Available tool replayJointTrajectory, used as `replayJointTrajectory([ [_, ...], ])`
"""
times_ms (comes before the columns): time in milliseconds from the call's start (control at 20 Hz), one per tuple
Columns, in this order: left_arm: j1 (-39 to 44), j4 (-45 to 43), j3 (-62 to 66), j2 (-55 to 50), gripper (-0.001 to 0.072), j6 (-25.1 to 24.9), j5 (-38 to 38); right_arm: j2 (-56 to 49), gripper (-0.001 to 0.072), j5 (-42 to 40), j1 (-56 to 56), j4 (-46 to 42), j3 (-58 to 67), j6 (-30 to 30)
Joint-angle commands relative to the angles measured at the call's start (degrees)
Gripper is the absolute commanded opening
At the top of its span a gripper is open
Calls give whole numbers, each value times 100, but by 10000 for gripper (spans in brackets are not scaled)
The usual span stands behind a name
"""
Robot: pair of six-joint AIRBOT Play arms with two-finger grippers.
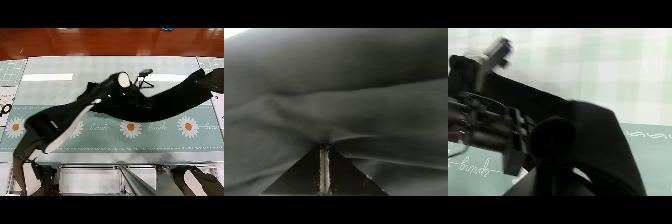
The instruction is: Fold the shirts.
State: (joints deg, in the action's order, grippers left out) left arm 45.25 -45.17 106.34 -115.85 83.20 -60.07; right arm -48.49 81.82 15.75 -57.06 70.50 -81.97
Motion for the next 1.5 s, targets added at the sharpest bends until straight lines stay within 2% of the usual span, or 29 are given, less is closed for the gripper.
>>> replayJointTrajectory([
  [0, 297, 136, 407, -407, 20, -28, -321, 79, 25, 48, -4, 63, -28, -26],
  [150, -42, 111, 407, -289, 20, 26, -553, 70, 25, 22, -37, 103, -28, -22],
  [250, -549, 26, 404, -24, 20, 22, -1032, -48, 25, -39, -173, 267, -28, 192],
  [400, -1491, -817, 125, 850, 20, -101, -1626, -533, 25, -448, -719, 872, -28, 192],
  [500, -2184, -1147, -551, 1749, 20, -109, -1519, -973, 25, -1137, -1397, 1261, -26, 186],
  [700, -3724, -1143, -2758, 4223, 20, -522, -684, -2247, 25, -2669, -2872, 1768, 284, 116],
  [850, -4715, -1143, -4315, 5989, 21, -697, -385, -3445, 25, -3228, -3639, 2100, 868, 120],
  [950, -5187, -1143, -5090, 6889, 21, -841, -402, -4142, 25, -3488, -3989, 2100, 1252, 396],
  [1050, -5523, -1143, -5722, 7532, 20, -1161, -476, -4730, 25, -3499, -4192, 2142, 1591, 376],
  [1300, -5831, -1073, -6511, 7890, 21, -1158, -564, -5532, 25, -3386, -4461, 2662, 1928, 313],
  [1350, -5831, -957, -6570, 7862, 20, -1161, -529, -5606, 102, -3442, -4485, 2704, 1930, 299],
  [1400, -5825, -831, -6610, 7827, 20, -1163, -457, -5635, 356, -3497, -4485, 2723, 1930, 219],
  [1450, -5807, -721, -6618, 7785, 20, -1163, -367, -5615, 419, -3436, -4441, 2736, 1930, 188],
])
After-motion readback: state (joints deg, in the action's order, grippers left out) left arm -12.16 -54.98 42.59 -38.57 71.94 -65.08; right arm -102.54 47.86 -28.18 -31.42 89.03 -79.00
